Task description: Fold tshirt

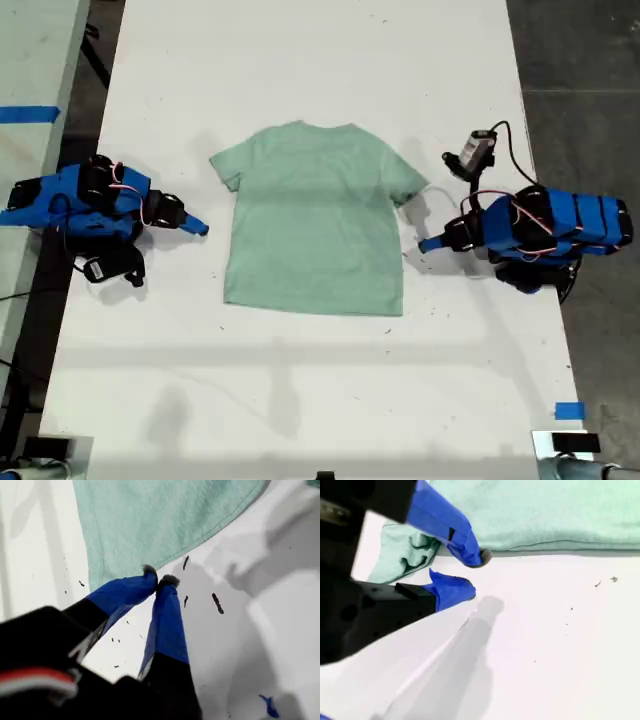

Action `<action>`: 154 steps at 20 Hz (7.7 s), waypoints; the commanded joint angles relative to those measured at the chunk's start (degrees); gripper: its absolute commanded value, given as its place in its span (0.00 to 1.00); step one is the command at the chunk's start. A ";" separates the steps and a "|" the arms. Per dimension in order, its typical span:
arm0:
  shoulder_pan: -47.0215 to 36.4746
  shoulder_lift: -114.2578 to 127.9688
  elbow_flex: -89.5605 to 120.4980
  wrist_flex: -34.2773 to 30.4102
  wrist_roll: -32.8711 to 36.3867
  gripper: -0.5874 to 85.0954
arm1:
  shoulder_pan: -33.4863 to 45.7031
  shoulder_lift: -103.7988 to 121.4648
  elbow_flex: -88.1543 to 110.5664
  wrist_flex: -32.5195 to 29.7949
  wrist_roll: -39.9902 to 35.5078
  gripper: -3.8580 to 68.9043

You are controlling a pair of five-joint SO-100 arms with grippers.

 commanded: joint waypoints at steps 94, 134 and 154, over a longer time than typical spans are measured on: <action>-36.74 -75.50 -62.93 6.33 9.14 0.01 | 22.50 -128.41 -99.49 -29.18 -2.46 0.48; -44.91 -130.96 -91.93 -6.42 24.26 0.01 | 20.74 -53.53 -50.71 -0.18 3.87 0.26; -23.47 -136.49 -129.55 -8.96 28.13 0.01 | 22.15 -42.71 -43.86 3.87 5.63 0.22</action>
